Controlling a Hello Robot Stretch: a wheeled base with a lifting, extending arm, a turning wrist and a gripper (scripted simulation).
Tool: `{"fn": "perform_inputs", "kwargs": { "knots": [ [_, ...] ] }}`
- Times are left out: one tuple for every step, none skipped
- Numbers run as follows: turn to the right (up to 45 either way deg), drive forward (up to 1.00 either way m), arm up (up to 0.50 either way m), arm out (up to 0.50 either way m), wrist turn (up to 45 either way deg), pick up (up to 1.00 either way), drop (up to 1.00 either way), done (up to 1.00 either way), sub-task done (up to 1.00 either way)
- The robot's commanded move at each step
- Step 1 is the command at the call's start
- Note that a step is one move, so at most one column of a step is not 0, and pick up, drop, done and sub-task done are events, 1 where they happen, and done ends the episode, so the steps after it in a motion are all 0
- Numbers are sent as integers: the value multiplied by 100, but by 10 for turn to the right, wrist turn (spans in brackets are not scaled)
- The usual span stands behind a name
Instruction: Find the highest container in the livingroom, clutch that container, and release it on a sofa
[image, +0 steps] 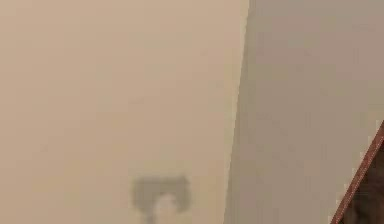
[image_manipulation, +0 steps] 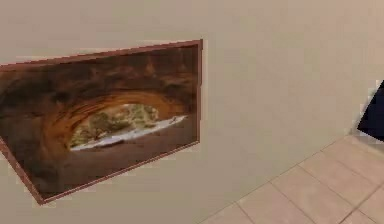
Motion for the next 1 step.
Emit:
{"fn": "perform_inputs", "kwargs": {
  "knots": [
    [-450, 0, 0, 0, 0, 0, 0, 0, 0]
  ]
}}
